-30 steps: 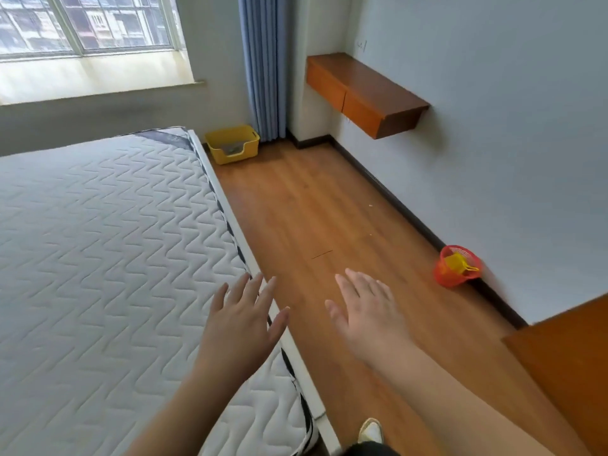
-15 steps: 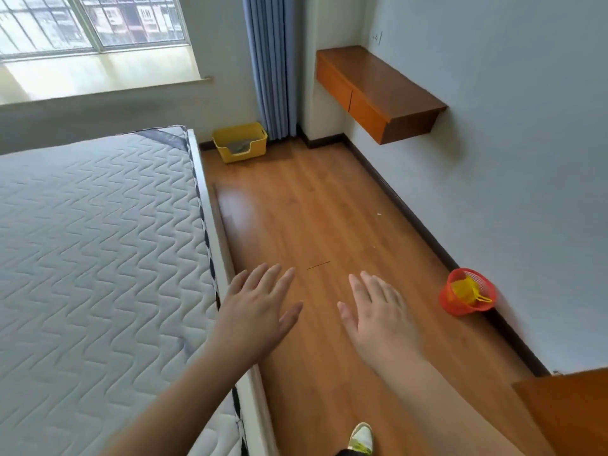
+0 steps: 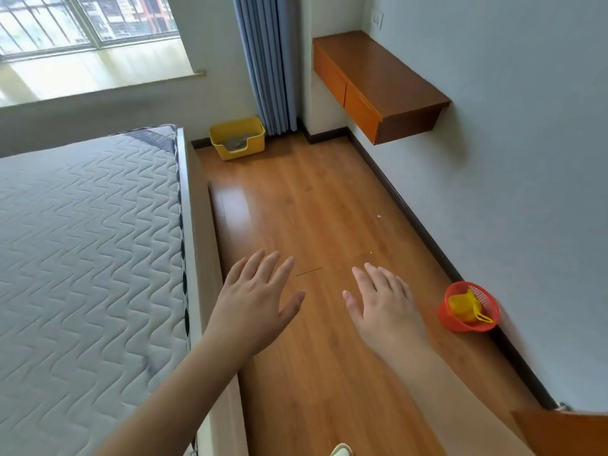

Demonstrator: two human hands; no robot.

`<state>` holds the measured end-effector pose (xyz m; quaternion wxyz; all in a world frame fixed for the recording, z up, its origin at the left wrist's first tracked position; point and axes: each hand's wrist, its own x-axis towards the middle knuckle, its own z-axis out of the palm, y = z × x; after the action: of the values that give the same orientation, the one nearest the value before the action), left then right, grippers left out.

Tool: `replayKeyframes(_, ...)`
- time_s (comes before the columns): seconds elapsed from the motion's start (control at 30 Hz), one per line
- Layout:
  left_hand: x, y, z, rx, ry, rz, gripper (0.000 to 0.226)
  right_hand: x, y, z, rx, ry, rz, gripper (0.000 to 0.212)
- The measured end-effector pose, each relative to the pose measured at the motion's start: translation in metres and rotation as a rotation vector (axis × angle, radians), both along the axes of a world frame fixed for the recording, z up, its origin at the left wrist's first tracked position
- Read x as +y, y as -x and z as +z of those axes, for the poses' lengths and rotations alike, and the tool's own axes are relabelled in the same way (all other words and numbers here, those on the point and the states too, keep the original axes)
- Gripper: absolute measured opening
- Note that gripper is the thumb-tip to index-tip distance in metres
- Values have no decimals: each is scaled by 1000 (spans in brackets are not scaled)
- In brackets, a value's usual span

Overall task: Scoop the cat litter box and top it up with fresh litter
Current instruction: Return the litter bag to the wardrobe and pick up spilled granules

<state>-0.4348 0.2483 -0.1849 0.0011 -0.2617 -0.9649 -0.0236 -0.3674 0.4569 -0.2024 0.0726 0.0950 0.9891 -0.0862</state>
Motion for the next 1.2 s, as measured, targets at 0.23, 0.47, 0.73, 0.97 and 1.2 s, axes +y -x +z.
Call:
replayKeyframes(0.23,9,38,2,-9,2,61,73,-7,52,6,59,15,101,76)
replayKeyframes(0.47,-3,125,-16,-16,16,103,71,-19,141,-2,57,15,151,73)
replayKeyframes(0.73,-51,262,-13,-16,-36,127,76,-67,295,6,83,20,210,83)
replayKeyframes(0.97,-56,375,9,25,-5,132,73,-71,398,13,113,-8,194,75)
replayKeyframes(1.2,-24,488,-8,-13,-7,142,76,-34,513,-1,87,-6,215,74)
